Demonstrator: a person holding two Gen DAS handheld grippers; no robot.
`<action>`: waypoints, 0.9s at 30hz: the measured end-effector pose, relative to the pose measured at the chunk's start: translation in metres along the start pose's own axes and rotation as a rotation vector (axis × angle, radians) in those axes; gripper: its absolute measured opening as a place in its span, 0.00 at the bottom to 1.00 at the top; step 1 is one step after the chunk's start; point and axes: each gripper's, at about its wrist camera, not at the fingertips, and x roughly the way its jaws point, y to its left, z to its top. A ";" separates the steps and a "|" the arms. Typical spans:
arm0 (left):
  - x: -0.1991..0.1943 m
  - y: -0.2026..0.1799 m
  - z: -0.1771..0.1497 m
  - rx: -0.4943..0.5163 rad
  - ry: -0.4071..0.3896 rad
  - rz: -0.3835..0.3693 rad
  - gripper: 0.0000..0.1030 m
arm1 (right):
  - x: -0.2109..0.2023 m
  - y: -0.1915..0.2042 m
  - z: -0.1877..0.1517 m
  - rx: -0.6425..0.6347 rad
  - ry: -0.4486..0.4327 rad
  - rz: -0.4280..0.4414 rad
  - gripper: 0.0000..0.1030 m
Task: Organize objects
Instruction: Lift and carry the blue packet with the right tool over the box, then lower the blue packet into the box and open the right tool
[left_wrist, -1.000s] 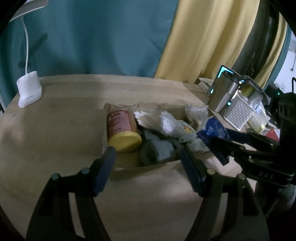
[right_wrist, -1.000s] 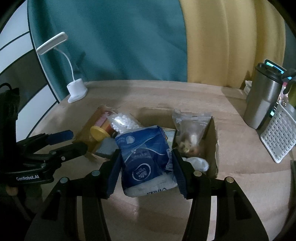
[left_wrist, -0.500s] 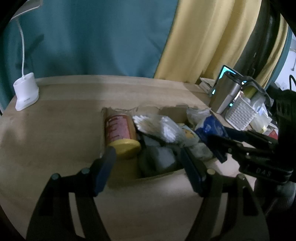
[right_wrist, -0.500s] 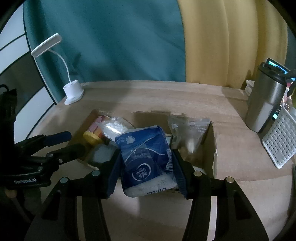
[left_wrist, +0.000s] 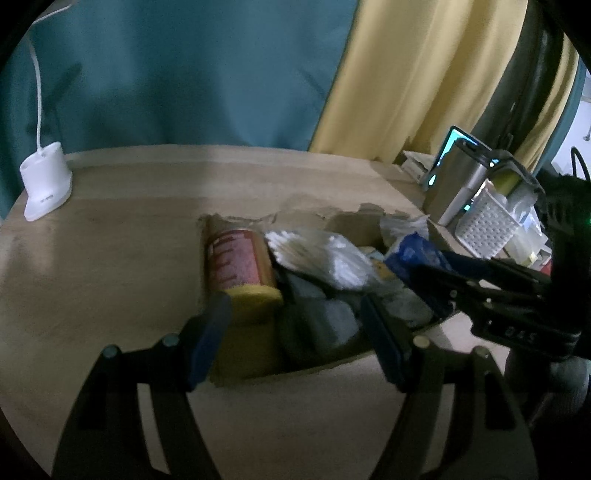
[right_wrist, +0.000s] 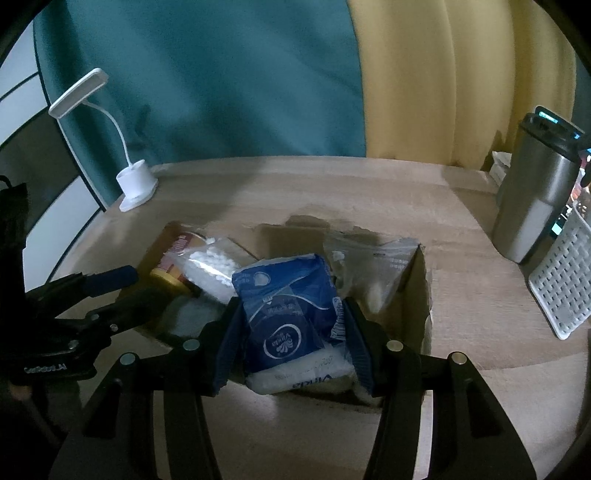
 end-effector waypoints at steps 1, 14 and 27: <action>0.001 0.001 0.000 -0.001 0.001 0.000 0.71 | 0.002 -0.001 0.001 0.002 0.002 0.000 0.55; 0.011 0.006 0.004 -0.005 0.014 0.009 0.71 | 0.024 -0.008 0.005 0.023 0.040 -0.013 0.55; 0.014 0.006 0.005 -0.002 0.018 0.009 0.72 | 0.034 -0.003 0.002 -0.010 0.056 -0.044 0.55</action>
